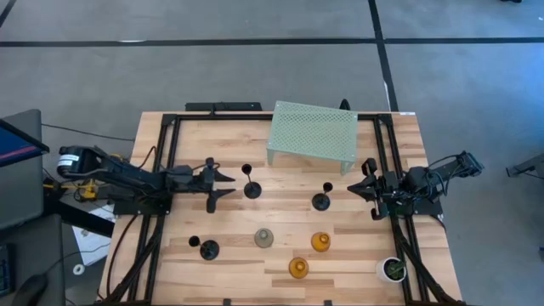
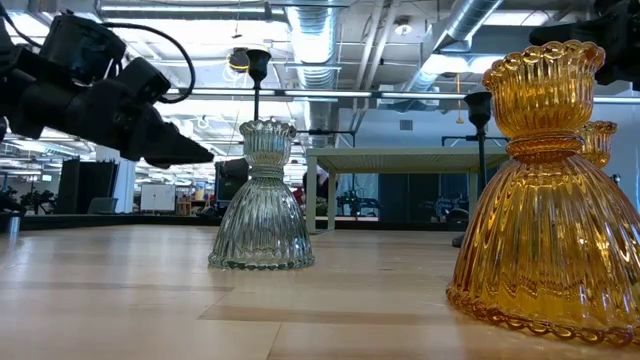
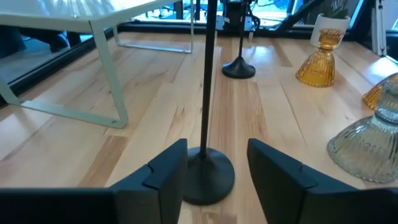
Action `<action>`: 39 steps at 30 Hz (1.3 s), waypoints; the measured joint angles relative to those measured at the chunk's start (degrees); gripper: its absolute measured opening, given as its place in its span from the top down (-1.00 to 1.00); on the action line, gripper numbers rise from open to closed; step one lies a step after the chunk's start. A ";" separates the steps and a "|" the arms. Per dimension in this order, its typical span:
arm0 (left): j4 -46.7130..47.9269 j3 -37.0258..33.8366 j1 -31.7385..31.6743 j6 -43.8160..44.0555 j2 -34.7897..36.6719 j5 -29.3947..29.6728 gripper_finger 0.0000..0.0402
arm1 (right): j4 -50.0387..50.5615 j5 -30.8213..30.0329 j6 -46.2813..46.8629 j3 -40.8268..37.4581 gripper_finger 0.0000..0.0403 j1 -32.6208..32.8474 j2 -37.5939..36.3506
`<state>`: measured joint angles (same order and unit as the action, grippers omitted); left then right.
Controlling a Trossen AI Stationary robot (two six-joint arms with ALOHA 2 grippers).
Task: Pick & Place candle stick holders
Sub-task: Put the top middle black candle holder on the shelf
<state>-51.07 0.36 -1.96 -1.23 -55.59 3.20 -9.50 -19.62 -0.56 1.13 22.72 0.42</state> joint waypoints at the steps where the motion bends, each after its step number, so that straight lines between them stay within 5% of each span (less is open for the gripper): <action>1: -0.89 0.00 0.00 0.00 -1.18 0.00 0.12 | -0.02 0.00 0.00 0.00 1.00 0.00 0.01; 7: -8.41 0.07 -0.02 0.02 -8.25 0.00 0.06 | -0.04 0.00 0.00 0.02 1.00 0.00 0.01; 20: -9.07 8.79 -0.07 -0.03 -21.01 0.28 0.10 | -0.46 0.00 0.11 0.04 1.00 0.00 -0.01; 39: -9.44 14.69 -0.07 -0.03 -28.24 3.23 0.17 | -0.50 -0.02 0.05 0.04 1.00 0.00 -0.01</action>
<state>-60.51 15.05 -2.02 -1.26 -83.83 6.44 -10.00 -19.64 -0.51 1.17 22.72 0.40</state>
